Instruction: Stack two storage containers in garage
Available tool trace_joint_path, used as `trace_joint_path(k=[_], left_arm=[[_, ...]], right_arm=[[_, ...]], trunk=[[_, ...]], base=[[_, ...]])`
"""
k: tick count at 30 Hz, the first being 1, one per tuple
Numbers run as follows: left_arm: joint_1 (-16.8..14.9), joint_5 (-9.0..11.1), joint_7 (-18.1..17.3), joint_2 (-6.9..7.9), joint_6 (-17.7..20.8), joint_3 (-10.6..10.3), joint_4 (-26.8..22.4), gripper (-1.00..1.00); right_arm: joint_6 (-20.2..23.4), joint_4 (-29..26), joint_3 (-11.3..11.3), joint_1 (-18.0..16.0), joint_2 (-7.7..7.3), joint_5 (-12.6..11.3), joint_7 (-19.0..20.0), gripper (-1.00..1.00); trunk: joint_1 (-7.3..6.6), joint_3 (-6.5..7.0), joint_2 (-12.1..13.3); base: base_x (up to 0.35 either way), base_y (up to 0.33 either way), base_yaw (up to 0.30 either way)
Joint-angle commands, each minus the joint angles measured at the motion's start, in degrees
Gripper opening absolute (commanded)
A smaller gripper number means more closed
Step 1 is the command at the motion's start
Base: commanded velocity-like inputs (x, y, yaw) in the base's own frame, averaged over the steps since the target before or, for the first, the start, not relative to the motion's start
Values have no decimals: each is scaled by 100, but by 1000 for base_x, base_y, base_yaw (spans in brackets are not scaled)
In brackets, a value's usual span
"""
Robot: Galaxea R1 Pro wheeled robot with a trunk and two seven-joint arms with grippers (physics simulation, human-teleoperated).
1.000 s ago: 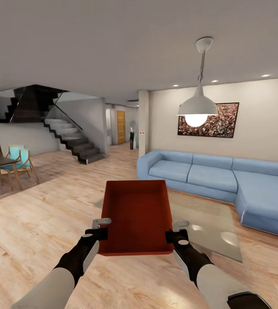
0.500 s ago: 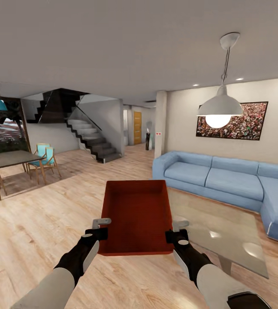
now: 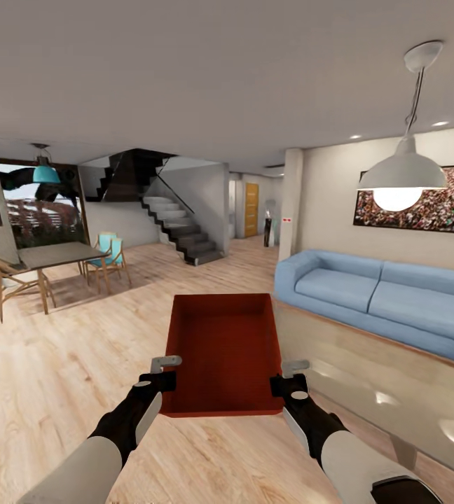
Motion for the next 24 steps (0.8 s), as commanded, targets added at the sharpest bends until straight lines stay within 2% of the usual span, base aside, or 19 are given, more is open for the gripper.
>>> trace_joint_path(k=[1,14,18,24], left_arm=[[-7,-90,88,11,-10,125,-27,-100],[-7,-90,88,11,-2,125,-19,-100],[-7,-90,88,11,-4,125,-12,-100],[-7,-90,88,11,-6,125,-9,-100]], right_arm=[[-6,21,-39,-1,-27,-6,-41,-100],[-6,21,-39,-1,-26,-6,-38,-100],[-11,21,-39,-1,-28,-4,-36,-100],[-14,21,-39,-1,-26,3,-44,-100]], trunk=[[2,-4,-6],[2,16,-6],[2,16,-6],[2,16,-6]], base=[[0,0,269],[17,0,268],[200,0,132],[316,0,7]])
